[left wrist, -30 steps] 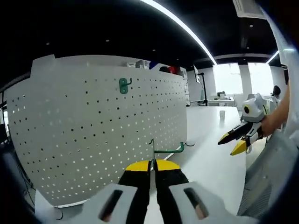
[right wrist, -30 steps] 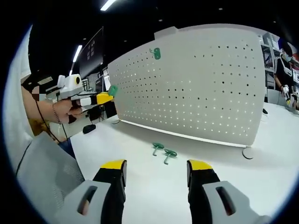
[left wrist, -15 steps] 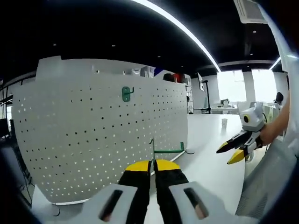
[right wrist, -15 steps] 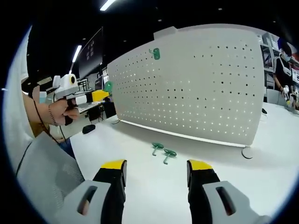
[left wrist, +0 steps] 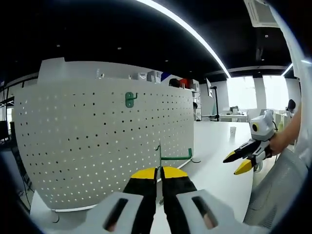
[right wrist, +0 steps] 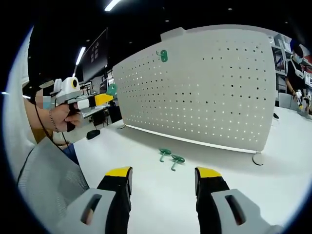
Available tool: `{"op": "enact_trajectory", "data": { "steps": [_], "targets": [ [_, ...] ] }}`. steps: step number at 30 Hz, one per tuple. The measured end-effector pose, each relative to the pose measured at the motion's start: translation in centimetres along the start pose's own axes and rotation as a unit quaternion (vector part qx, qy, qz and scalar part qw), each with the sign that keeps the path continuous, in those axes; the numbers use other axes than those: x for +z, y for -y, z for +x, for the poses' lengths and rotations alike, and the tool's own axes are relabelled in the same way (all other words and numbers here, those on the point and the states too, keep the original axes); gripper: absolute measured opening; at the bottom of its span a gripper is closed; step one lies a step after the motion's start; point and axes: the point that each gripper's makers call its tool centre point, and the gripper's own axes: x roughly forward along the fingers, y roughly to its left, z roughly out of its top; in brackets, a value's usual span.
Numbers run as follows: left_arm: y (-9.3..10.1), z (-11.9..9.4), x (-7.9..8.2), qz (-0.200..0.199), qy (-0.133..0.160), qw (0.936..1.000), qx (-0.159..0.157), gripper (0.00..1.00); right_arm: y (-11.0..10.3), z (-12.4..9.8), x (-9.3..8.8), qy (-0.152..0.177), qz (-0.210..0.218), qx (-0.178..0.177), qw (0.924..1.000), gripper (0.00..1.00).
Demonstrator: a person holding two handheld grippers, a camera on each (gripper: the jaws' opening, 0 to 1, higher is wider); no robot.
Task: Insert the hook assembly into the mounting plate slot until the hook locks in place.
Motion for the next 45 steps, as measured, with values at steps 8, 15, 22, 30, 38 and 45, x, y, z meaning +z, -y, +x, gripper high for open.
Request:
{"op": "enact_trajectory", "data": {
  "steps": [8,15,22,30,38,45],
  "targets": [
    [-0.3,-0.2,-0.6,-0.006,-0.004,1.0000,0.006,0.03,-1.0,-0.4,3.6,0.078,0.001,0.021,0.9967,0.49],
    [-0.4,-0.3,-0.9,-0.010,-0.007,0.9999,0.009,0.03,-2.2,-1.1,6.0,0.137,-0.002,0.044,0.9896,0.49],
    [-0.3,-0.2,-0.8,-0.007,-0.008,0.9999,0.007,0.03,-2.8,-0.6,6.4,0.134,0.005,0.059,0.9892,0.46],
    [-0.2,-0.1,-0.6,-0.003,-0.007,0.9999,0.007,0.03,-3.4,0.1,7.5,0.141,0.012,0.074,0.9871,0.44],
    [0.1,0.1,-0.6,-0.003,-0.009,0.9999,0.003,0.02,-4.7,1.5,8.9,0.152,0.017,0.095,0.9837,0.44],
    [0.1,0.1,-0.2,-0.001,-0.005,1.0000,0.004,0.02,-6.1,2.7,9.3,0.156,0.031,0.116,0.9804,0.44]
  ]
}}
